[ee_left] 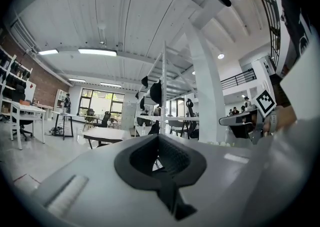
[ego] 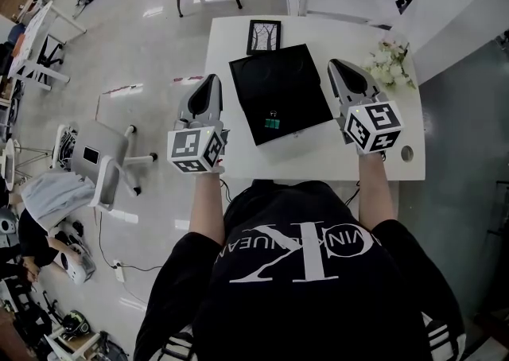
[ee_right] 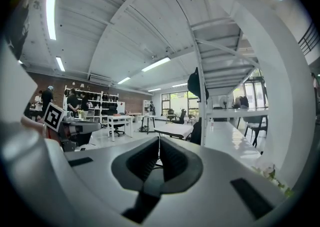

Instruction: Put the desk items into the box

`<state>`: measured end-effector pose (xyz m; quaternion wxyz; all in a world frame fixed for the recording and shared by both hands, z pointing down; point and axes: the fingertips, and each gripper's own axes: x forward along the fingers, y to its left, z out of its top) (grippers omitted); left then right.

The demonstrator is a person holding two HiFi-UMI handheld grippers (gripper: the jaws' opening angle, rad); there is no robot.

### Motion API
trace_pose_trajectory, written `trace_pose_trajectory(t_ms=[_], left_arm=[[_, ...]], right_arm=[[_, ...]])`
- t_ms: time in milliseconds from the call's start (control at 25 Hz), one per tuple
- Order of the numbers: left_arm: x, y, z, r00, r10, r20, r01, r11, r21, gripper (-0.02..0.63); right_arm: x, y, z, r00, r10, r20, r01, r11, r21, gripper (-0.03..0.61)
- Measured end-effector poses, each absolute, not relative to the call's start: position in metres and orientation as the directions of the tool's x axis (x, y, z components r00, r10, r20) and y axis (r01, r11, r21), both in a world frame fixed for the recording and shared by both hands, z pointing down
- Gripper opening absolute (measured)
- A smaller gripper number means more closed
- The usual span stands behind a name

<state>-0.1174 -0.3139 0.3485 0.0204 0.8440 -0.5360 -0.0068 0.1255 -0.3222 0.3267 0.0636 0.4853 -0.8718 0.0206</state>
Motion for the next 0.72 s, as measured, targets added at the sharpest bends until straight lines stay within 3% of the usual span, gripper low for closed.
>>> trace_pose_trajectory(t_ms=[720], left_arm=[[-0.124, -0.313, 0.359, 0.423, -0.906, 0.038, -0.906, -0.421, 0.051, 0.009]], right_arm=[[0.113, -0.323, 0.335, -0.545, -0.825, 0.149, -0.832, 0.554, 0.024, 0.015]])
